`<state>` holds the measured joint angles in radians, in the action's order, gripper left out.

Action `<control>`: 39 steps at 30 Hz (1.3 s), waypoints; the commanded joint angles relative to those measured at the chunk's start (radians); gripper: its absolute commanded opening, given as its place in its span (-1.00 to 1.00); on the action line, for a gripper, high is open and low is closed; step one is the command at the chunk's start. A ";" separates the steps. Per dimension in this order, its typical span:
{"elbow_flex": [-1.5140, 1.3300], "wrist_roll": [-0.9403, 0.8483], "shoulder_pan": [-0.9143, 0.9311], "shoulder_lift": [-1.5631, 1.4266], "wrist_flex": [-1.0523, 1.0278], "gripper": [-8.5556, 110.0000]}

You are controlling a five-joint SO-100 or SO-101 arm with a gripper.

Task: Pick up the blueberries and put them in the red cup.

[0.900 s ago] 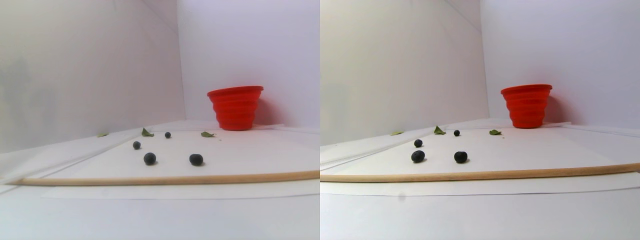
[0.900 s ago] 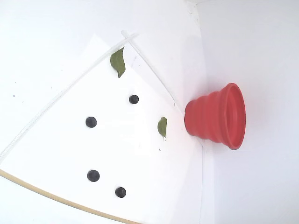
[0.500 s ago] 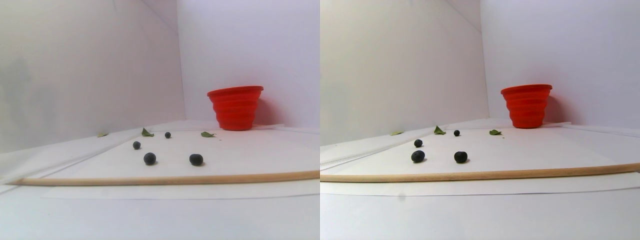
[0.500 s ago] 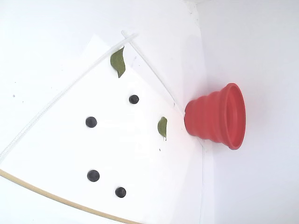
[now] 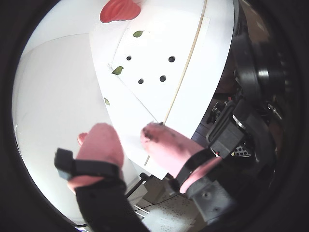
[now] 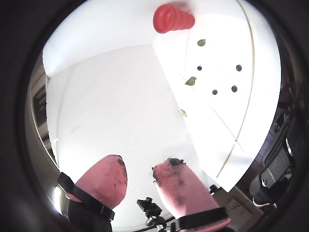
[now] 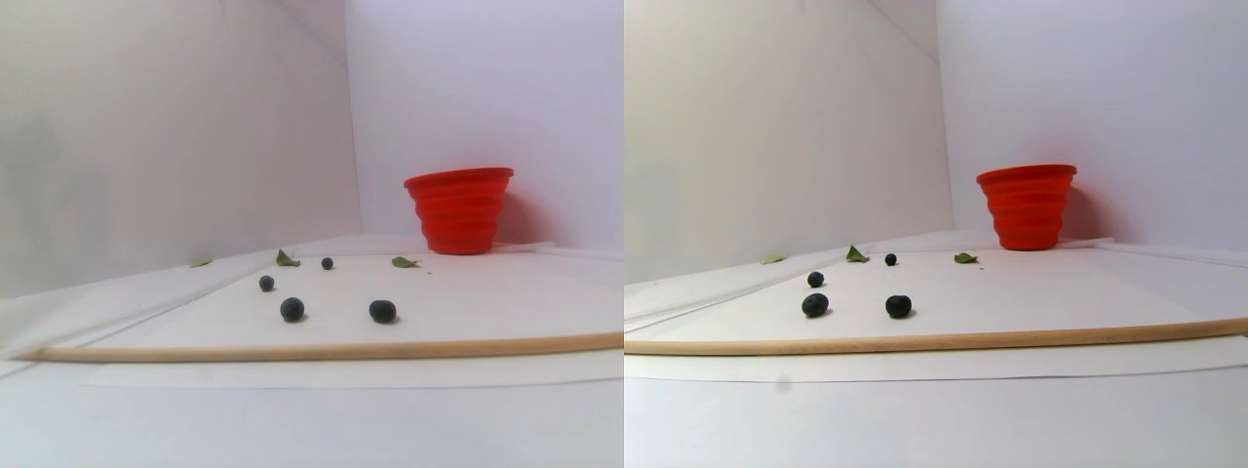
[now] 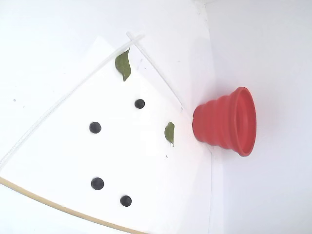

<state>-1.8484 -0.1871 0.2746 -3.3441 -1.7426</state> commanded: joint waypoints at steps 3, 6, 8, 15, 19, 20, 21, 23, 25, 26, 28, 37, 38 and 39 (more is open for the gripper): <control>0.008 0.000 -0.003 0.003 0.005 -0.66; 0.008 0.000 -0.014 0.003 0.005 -0.66; 0.008 -0.002 -0.018 0.005 0.005 -0.65; 0.006 -0.003 -0.118 0.003 0.009 -0.62; 0.005 0.003 -0.186 0.003 0.014 -0.65; 0.009 0.005 -0.186 0.003 0.014 -0.65; 0.015 0.002 -0.178 0.003 0.014 -0.65; 0.021 -0.012 -0.153 0.003 0.018 -0.64; 0.029 -0.015 -0.155 0.003 0.020 -0.63; 0.032 -0.020 -0.156 0.003 0.017 -0.62; 0.037 -0.023 -0.156 0.009 0.015 -0.61; -0.014 -0.074 -0.129 0.098 0.212 -0.64; -0.006 -0.091 -0.127 0.135 0.225 -0.63; 0.006 -0.114 -0.133 0.152 0.224 -0.63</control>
<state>-1.8638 -0.2470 0.1350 -3.3011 -1.6030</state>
